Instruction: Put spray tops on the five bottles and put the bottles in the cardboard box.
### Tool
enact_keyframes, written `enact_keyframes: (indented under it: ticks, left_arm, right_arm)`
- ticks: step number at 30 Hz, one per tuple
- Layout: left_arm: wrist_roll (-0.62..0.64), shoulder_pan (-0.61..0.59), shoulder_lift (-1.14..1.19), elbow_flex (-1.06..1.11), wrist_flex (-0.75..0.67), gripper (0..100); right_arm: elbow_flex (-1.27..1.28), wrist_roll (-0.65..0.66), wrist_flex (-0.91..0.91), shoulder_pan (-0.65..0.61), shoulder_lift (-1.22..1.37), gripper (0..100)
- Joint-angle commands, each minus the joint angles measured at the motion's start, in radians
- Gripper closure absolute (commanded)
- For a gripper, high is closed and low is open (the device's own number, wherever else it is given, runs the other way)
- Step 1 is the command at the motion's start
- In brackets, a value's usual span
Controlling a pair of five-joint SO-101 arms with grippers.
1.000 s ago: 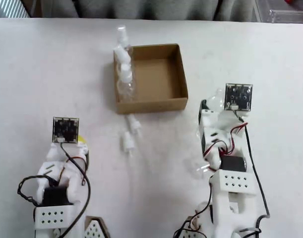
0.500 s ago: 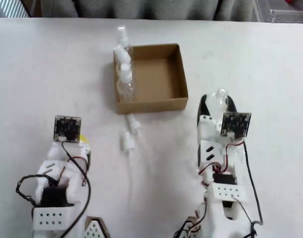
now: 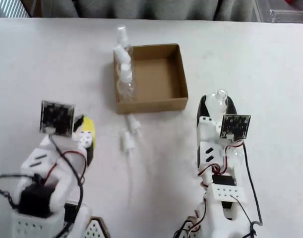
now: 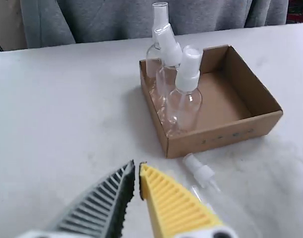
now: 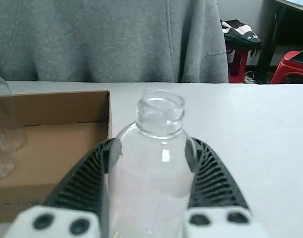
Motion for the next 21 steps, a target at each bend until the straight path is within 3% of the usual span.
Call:
enact_keyframes:
  ticks: [1,5,12,17,21]
  left_arm:
    - [0.014,0.061,0.285,-0.117,0.000,98]
    - [0.043,0.134,0.544,-0.126,-0.078,98]
    - [0.454,0.159,0.769,-0.120,-0.224,98]
    - [0.468,0.171,0.854,-0.123,-0.226,97]
    - [0.471,0.205,0.897,-0.127,-0.226,85]
  right_arm:
    - [-0.003,-0.009,-0.024,-0.021,-0.013,98.2]
    - [0.011,-0.003,-0.024,-0.045,-0.021,98.2]
    - [0.012,-0.003,-0.024,-0.053,-0.018,98.2]
    - [0.012,-0.003,-0.024,-0.062,-0.019,98.2]
    - [0.012,-0.003,-0.024,-0.062,-0.015,98.2]
